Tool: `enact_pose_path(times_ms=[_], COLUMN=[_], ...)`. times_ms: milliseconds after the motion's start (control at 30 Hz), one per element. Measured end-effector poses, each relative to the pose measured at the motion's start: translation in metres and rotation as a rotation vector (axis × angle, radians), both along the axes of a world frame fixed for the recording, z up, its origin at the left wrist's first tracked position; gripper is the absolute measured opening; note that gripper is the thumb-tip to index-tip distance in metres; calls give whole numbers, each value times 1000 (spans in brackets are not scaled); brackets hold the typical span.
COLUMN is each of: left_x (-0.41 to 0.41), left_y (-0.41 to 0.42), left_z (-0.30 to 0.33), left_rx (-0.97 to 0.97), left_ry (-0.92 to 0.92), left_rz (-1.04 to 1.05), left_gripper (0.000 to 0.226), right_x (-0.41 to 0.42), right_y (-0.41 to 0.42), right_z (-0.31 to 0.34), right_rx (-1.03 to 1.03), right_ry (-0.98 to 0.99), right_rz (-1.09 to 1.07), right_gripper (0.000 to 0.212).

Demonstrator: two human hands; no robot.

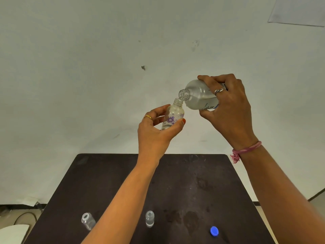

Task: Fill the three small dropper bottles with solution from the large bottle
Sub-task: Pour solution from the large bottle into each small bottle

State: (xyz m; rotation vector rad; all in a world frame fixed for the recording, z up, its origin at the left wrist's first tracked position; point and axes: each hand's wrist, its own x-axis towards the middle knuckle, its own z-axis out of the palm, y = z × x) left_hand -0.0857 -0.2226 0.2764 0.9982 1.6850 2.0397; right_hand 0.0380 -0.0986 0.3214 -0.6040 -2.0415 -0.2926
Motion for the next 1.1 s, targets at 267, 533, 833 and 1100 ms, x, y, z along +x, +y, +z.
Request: enact_pose_path(times_ms=[267,533,833,1100], left_x=[0,1,1,1], left_y=[2,1,-1,-1], left_z=[-2,-1,2,1], left_rx=[-4,-1,5,4], left_ry=[-8,-14,-20,-16], left_rz=[-1,-8,-19,-18], left_gripper=[51,50,47,47], right_x=[0,0,0,1], right_y=[1,1,0,-2], right_z=[-1,-1,1,1], right_rx=[7,7,22,10], right_ry=[1,3,-1,1], right_rz=[-3,0,0,2], right_gripper=[75,73,74,73])
